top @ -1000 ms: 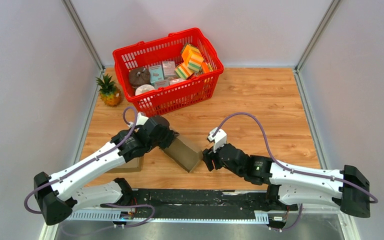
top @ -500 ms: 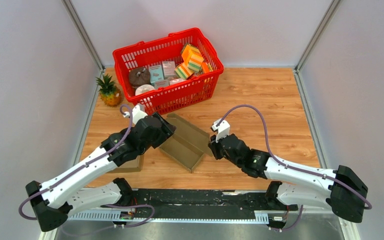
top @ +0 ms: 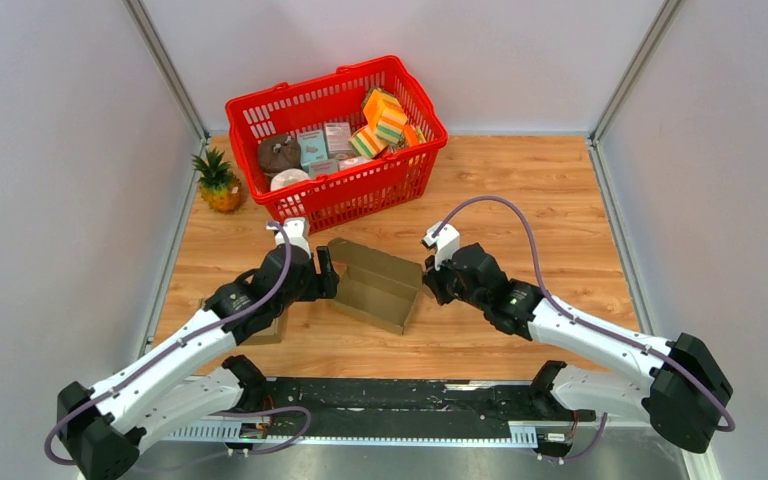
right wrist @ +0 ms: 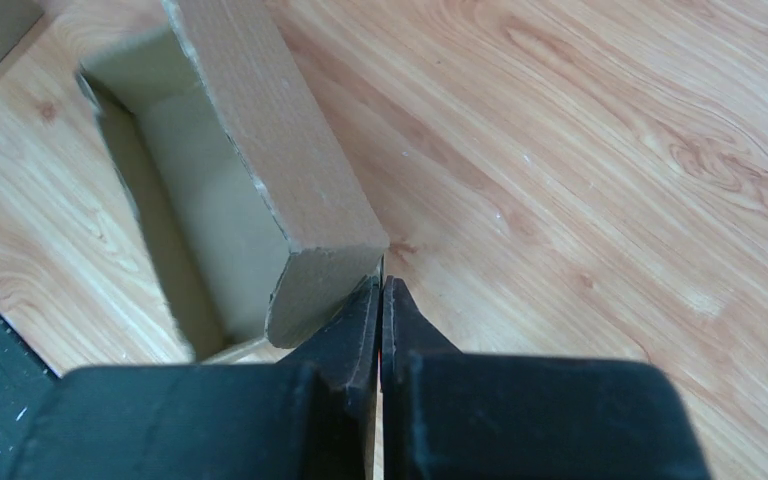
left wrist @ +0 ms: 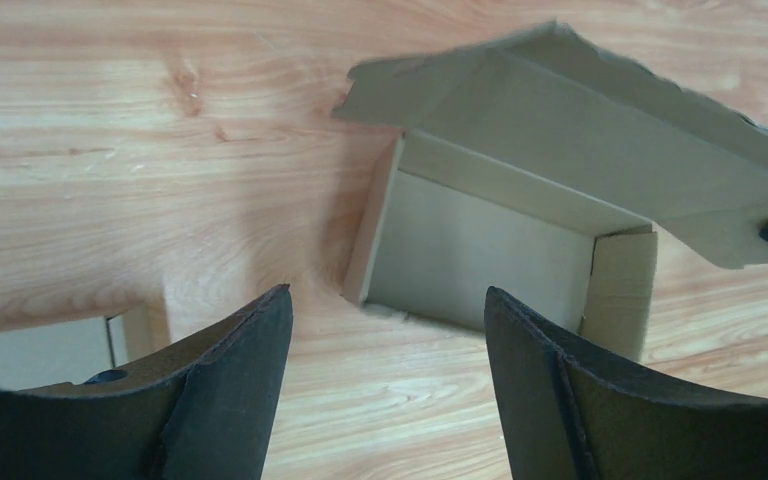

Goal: Fold the paper box

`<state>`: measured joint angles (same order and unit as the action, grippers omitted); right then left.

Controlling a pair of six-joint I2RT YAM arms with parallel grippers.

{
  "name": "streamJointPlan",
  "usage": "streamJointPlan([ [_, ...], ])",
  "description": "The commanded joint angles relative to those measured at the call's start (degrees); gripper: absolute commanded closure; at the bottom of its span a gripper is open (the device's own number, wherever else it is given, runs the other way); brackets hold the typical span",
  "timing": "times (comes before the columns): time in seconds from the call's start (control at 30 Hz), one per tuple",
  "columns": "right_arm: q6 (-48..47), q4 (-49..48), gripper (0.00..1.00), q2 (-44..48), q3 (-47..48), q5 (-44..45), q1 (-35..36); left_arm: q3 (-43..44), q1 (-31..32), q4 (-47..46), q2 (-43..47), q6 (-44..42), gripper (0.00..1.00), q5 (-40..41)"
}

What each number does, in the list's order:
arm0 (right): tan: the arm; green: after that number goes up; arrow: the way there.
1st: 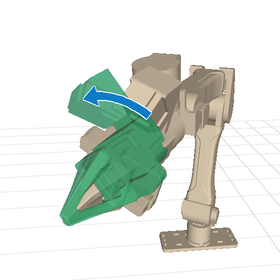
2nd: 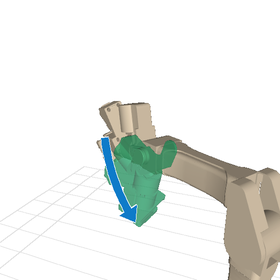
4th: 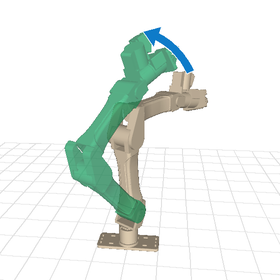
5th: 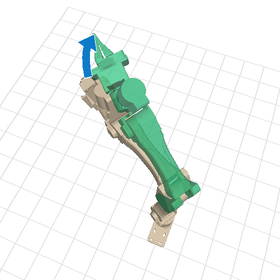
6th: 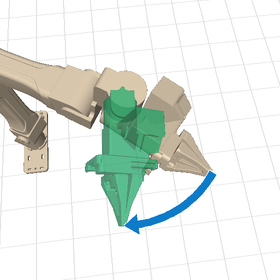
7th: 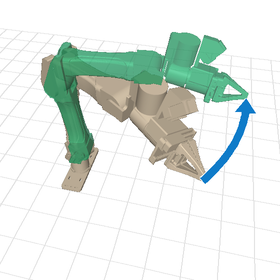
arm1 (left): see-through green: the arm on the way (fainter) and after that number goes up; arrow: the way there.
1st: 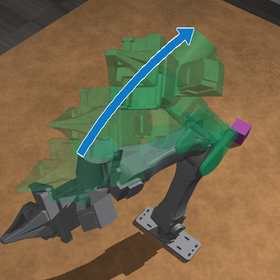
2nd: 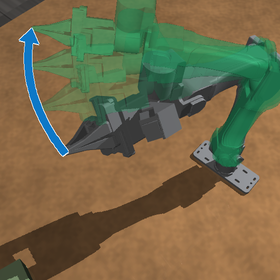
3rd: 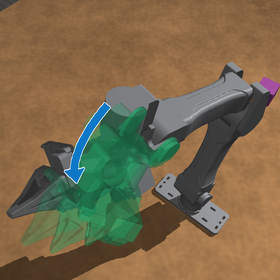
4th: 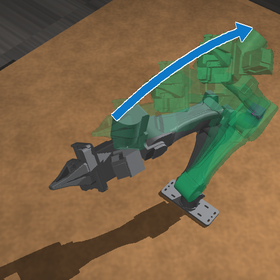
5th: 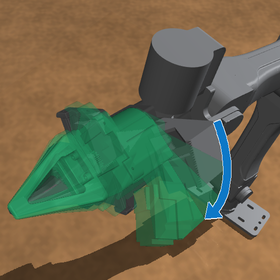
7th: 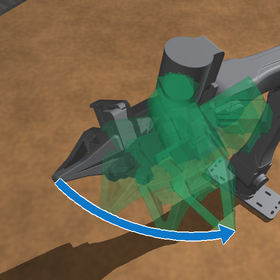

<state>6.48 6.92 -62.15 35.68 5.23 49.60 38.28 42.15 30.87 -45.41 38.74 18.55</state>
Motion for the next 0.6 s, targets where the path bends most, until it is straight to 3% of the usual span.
streamJointPlan([
  [0.0,-4.2,-0.5,0.98,1.3,2.7,-6.4,-0.2,-1.4,-2.1,-8.7,-2.4,-3.1,0.22,-5.5],
  [0.2,-5.2,-0.2,0.9,1.2,3.1,-7.9,-0.2,-4.4,-5.8,-17.0,-6.0,-1.0,0.23,-13.6],
  [0.57,-3.4,-1.1,0.88,0.9,4.0,-0.8,-2.3,-4.0,-6.5,-16.7,-16.4,1.3,0.3,-13.8],
])
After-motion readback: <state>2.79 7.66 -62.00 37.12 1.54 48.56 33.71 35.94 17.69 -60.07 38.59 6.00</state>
